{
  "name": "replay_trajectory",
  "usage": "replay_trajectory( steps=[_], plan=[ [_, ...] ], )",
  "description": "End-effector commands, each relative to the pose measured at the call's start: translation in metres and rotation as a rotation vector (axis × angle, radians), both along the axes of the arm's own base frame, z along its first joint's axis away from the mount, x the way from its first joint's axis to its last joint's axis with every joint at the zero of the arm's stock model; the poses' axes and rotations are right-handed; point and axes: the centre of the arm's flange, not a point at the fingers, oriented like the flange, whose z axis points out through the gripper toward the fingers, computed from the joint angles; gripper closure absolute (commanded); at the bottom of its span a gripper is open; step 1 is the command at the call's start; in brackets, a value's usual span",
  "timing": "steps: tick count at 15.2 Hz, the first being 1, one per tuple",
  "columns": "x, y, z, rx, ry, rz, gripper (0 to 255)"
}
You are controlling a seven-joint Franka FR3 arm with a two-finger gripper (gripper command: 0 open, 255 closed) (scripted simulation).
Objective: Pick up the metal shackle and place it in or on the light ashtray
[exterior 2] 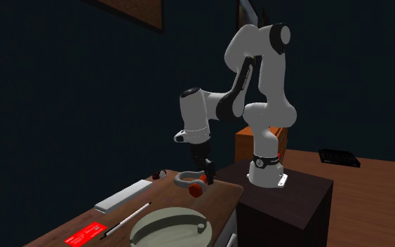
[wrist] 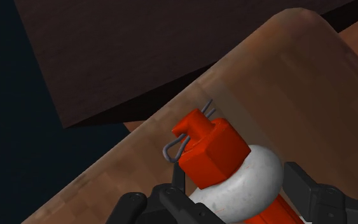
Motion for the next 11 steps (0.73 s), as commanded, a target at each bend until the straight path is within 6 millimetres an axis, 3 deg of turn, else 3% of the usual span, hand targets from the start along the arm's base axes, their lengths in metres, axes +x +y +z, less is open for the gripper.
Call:
replay_trajectory(
  steps=[1, 9, 11],
  plan=[
    [0.000, 0.000, 0.000, 0.000, 0.000, 0.000, 255],
    [0.000, 0.000, 0.000, 0.000, 0.000, 0.000, 255],
    [0.000, 0.000, 0.010, 0.000, 0.000, 0.000, 255]
  ],
)
